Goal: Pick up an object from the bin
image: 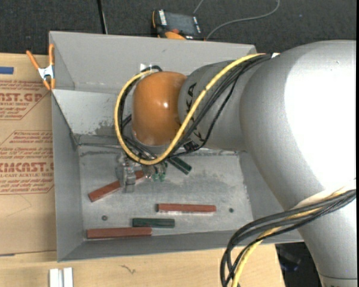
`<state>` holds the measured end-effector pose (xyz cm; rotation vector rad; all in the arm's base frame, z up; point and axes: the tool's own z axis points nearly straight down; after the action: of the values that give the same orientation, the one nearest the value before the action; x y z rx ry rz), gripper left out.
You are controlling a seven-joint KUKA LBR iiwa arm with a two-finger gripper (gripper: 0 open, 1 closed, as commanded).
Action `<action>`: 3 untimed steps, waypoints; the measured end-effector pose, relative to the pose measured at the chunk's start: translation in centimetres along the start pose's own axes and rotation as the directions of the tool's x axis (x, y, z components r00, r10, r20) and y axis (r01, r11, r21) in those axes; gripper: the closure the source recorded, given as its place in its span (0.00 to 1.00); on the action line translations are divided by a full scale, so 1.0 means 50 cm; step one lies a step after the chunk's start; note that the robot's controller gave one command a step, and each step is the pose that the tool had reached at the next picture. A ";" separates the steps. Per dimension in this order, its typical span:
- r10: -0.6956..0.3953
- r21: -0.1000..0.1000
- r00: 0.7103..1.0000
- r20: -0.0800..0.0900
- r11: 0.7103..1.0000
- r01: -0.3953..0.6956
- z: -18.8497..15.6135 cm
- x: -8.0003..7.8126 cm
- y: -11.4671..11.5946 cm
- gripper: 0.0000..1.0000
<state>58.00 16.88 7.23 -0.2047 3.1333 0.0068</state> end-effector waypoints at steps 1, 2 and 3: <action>0.001 0.002 1.000 0.003 1.000 -0.001 0.002 0.000 -0.003 0.00; 0.219 0.004 0.976 -0.001 0.976 -0.219 0.005 0.050 0.027 0.00; 0.219 0.003 0.976 -0.001 0.976 -0.219 0.004 0.050 0.027 1.00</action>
Offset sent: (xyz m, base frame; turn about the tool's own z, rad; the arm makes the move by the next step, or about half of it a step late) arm 0.0000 0.0000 0.0000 0.0000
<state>55.37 17.90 7.01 0.1424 3.1380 0.0027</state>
